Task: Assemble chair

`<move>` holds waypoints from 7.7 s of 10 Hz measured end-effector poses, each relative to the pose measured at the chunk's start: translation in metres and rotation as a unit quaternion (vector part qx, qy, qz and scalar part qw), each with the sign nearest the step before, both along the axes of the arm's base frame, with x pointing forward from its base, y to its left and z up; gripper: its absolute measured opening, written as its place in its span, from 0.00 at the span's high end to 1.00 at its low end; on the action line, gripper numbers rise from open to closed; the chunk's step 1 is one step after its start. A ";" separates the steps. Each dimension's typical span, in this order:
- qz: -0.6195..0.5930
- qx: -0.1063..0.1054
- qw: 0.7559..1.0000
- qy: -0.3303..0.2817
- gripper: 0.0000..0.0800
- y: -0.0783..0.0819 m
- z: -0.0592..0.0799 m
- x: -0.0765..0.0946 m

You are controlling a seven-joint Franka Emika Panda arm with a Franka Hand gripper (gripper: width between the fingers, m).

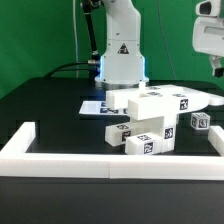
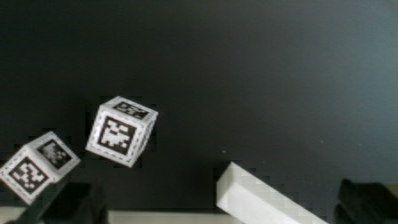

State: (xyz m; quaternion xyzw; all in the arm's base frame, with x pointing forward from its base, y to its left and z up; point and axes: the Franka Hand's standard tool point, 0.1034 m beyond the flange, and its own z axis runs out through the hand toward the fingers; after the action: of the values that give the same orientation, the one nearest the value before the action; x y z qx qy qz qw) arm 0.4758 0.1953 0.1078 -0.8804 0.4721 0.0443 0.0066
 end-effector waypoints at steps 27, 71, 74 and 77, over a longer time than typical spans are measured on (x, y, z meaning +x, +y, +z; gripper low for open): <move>0.057 -0.028 0.998 0.005 0.19 -0.043 -0.043 -0.018; 0.106 0.015 0.994 -0.016 0.63 -0.091 0.040 0.027; 0.108 0.014 0.994 -0.013 0.63 -0.089 0.036 0.023; 0.187 -0.003 0.982 -0.002 0.63 -0.112 0.020 0.024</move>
Offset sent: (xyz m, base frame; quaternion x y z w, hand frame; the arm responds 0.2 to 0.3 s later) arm 0.0000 0.0000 0.0000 0.0000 0.0000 0.0000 1.0000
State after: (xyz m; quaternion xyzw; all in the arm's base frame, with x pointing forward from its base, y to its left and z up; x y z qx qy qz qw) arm 0.4997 0.0835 0.1279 -0.9532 0.2994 0.0415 -0.0036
